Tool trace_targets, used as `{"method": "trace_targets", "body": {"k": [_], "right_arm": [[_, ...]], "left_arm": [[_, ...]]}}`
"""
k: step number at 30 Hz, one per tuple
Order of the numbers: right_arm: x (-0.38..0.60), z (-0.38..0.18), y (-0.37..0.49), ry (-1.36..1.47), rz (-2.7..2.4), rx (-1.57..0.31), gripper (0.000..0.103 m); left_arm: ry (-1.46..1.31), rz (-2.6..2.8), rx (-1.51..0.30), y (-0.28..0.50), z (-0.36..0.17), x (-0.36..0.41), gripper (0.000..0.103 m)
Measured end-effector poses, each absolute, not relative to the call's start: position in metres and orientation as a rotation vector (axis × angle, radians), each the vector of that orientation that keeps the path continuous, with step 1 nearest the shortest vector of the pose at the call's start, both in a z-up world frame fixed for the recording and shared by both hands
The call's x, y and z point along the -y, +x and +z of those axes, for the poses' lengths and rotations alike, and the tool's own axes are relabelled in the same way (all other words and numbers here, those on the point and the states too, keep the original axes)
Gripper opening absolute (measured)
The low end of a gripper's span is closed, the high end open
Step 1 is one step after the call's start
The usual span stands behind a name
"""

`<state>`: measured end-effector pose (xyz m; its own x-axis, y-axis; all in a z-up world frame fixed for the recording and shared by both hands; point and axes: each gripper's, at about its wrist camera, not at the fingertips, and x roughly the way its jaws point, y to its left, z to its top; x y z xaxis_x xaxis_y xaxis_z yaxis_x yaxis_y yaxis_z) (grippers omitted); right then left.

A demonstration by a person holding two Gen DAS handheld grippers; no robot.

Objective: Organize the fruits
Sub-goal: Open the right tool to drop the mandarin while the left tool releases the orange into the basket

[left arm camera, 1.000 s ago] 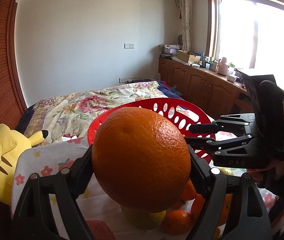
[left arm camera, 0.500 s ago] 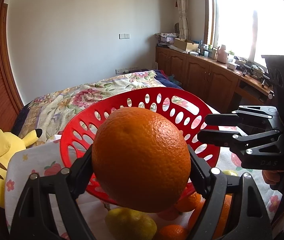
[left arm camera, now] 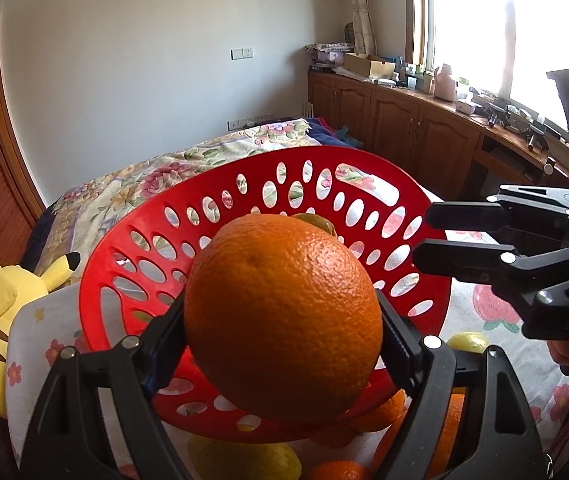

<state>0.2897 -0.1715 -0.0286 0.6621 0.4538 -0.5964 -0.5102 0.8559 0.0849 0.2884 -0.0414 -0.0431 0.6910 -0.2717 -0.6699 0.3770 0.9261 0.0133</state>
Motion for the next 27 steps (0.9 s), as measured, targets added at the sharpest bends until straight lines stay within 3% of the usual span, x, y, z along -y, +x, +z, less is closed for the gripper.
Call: {"method": "trace_targets", "body": {"k": [27], "right_arm": [[0.1696,-0.0279,0.2817,-0.083,0.553,-0.648,0.049]], "left_arm": [[0.151,-0.298,-0.735,0.2966,-0.047,0.0439,0.084]]}}
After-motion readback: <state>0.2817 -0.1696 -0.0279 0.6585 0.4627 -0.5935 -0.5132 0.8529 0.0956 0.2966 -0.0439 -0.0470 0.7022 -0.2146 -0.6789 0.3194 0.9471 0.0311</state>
